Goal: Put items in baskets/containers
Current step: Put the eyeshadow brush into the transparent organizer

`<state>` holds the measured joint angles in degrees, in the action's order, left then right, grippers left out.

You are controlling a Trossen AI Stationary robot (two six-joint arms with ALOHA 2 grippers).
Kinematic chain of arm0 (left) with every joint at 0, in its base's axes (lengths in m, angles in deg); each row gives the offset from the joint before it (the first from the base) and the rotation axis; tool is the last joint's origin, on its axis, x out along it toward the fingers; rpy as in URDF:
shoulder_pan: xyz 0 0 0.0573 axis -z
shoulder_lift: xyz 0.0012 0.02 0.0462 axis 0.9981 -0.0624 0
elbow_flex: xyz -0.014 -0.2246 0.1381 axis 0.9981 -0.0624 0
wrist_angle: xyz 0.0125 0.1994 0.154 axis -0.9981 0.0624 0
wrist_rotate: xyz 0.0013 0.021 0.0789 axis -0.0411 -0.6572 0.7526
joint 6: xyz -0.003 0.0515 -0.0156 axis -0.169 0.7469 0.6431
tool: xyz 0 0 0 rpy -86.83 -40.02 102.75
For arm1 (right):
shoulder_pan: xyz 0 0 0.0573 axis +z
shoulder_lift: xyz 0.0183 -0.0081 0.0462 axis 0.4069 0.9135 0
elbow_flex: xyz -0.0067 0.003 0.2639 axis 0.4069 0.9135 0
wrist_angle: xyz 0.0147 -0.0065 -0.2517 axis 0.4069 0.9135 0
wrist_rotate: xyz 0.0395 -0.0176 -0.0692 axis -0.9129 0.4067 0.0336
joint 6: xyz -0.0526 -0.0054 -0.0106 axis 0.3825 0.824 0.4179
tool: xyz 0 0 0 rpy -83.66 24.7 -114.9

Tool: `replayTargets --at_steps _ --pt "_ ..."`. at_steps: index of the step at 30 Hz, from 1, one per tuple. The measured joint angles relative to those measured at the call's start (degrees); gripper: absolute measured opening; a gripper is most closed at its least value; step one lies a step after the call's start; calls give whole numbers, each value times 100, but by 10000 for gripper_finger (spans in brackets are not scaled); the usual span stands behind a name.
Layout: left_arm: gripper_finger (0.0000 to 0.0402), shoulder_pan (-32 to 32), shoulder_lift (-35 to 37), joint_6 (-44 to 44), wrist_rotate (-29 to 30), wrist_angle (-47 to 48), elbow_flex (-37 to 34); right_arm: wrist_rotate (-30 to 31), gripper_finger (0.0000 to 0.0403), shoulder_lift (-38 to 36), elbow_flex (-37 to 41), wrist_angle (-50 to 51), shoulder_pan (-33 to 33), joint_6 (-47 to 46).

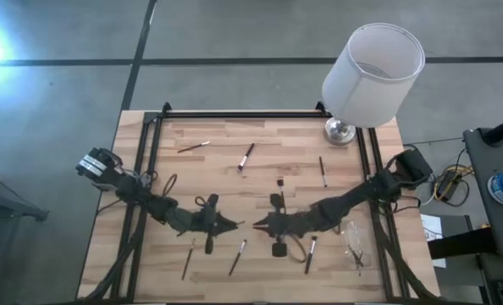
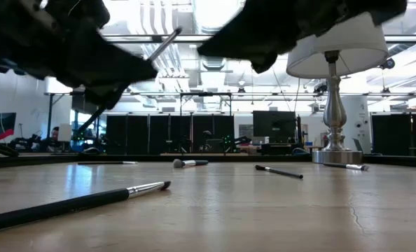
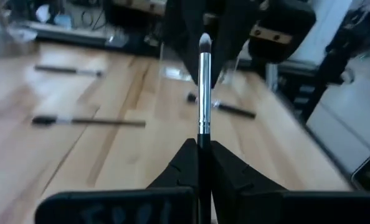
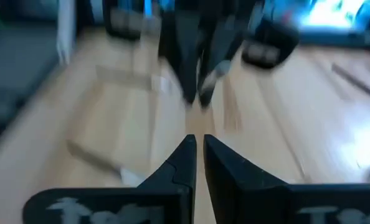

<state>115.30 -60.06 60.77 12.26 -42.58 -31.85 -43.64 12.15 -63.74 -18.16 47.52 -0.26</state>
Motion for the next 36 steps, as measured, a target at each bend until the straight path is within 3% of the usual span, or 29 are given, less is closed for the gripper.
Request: replayTargets --at_steps 3,6,14,19,24,31,36 --pt "15 -166 0 274 -213 -163 97 -3 34 -10 559 -1605 -90 -20" --pt "15 -261 0 482 -258 -213 219 3 59 18 757 -2380 -124 -18" --pt "15 -301 0 664 -420 -218 398 88 144 23 522 -2359 -120 63" --pt "15 -305 0 664 -418 -225 398 80 168 27 365 -2334 -116 172" --pt "15 -308 0 668 -414 -266 406 80 140 140 258 -2315 -129 246" --pt "15 -334 0 658 -408 -277 407 79 28 202 153 -2317 -124 512" --pt "37 -345 0 490 -334 -287 407 59 16 178 2 -1898 -114 472"
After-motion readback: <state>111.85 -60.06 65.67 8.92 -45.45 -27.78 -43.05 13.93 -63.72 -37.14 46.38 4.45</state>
